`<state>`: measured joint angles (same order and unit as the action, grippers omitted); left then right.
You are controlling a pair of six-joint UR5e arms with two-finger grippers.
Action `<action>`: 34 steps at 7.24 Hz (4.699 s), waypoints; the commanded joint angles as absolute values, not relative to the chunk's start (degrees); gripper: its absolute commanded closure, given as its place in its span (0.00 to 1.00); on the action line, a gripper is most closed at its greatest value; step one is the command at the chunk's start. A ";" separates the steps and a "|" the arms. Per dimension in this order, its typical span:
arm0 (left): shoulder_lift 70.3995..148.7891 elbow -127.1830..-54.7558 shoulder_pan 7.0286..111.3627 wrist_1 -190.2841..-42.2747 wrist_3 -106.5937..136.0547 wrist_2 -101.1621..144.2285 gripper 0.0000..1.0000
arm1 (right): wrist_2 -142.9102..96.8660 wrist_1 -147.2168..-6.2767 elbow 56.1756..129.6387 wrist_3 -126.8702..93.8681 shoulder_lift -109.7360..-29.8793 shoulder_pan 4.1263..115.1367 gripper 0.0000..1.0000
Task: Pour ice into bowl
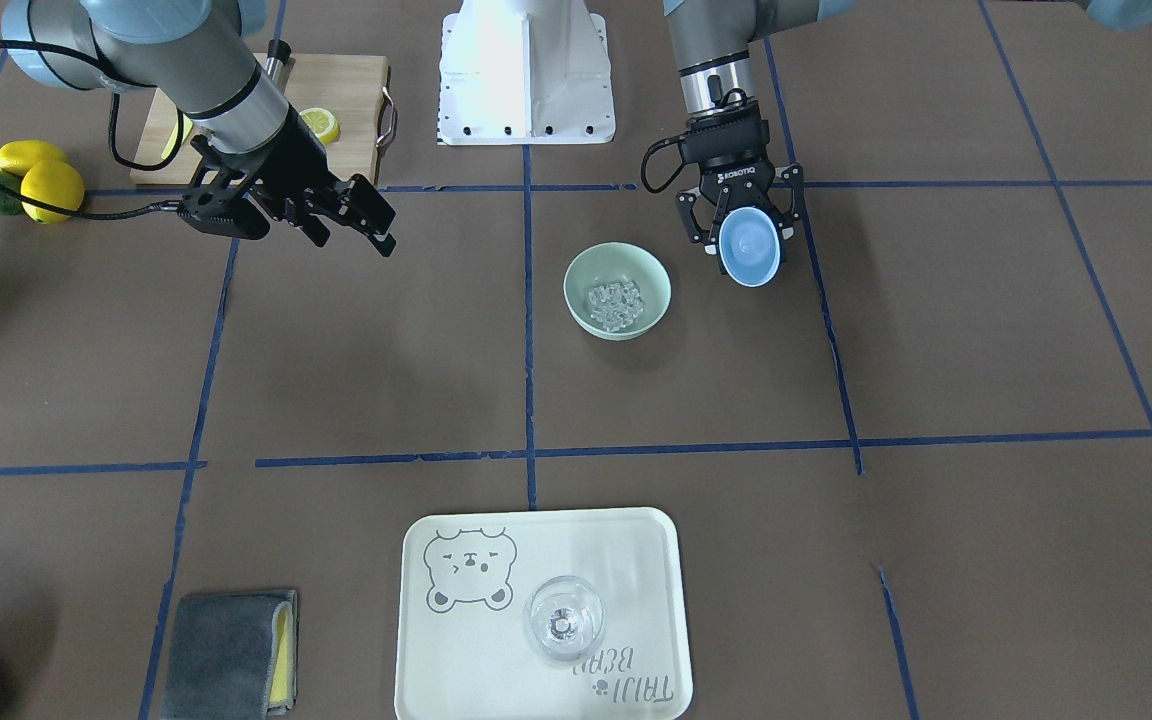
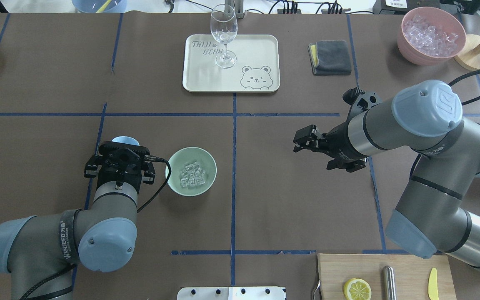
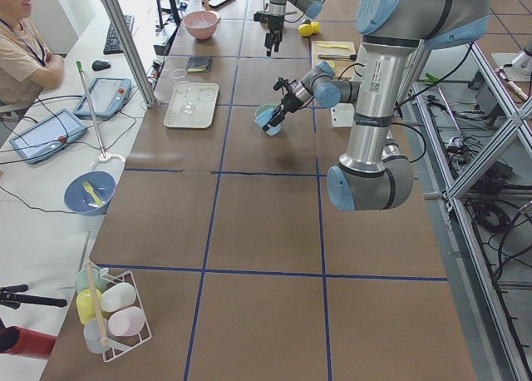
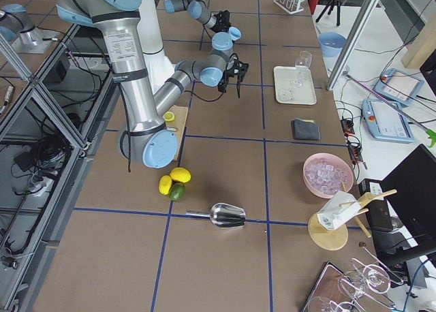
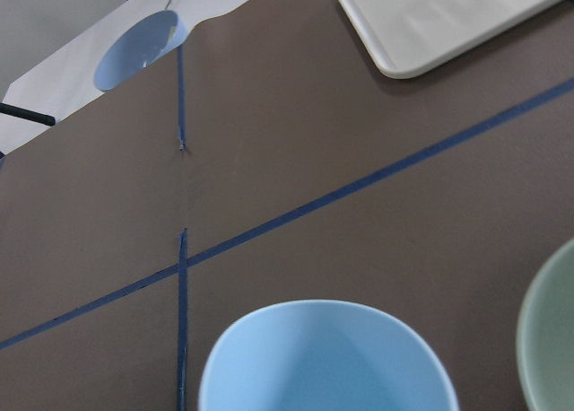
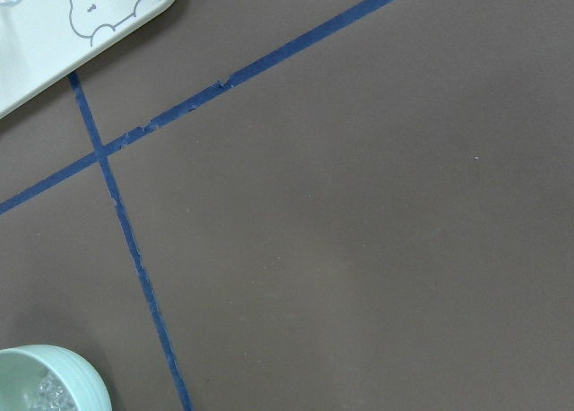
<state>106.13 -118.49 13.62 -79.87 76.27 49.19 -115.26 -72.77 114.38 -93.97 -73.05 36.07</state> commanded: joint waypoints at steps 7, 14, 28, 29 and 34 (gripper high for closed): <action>76.83 -95.23 13.19 -141.43 89.12 25.06 1.00 | -113.91 -72.77 114.52 -93.69 -73.04 35.77 0.00; 77.52 -85.69 11.61 -142.03 95.36 21.09 0.93 | -110.83 -72.86 114.26 -93.60 -72.51 33.14 0.00; 68.48 -97.89 11.60 -160.47 79.67 23.38 0.00 | -110.21 -72.77 113.38 -93.52 -72.33 32.96 0.00; 67.34 -98.52 11.60 -163.53 75.97 23.47 0.00 | -110.21 -72.77 113.38 -93.52 -72.33 32.96 0.00; 65.56 -98.52 29.90 -180.35 44.80 49.32 0.00 | -110.04 -72.95 113.38 -93.52 -70.33 29.98 0.00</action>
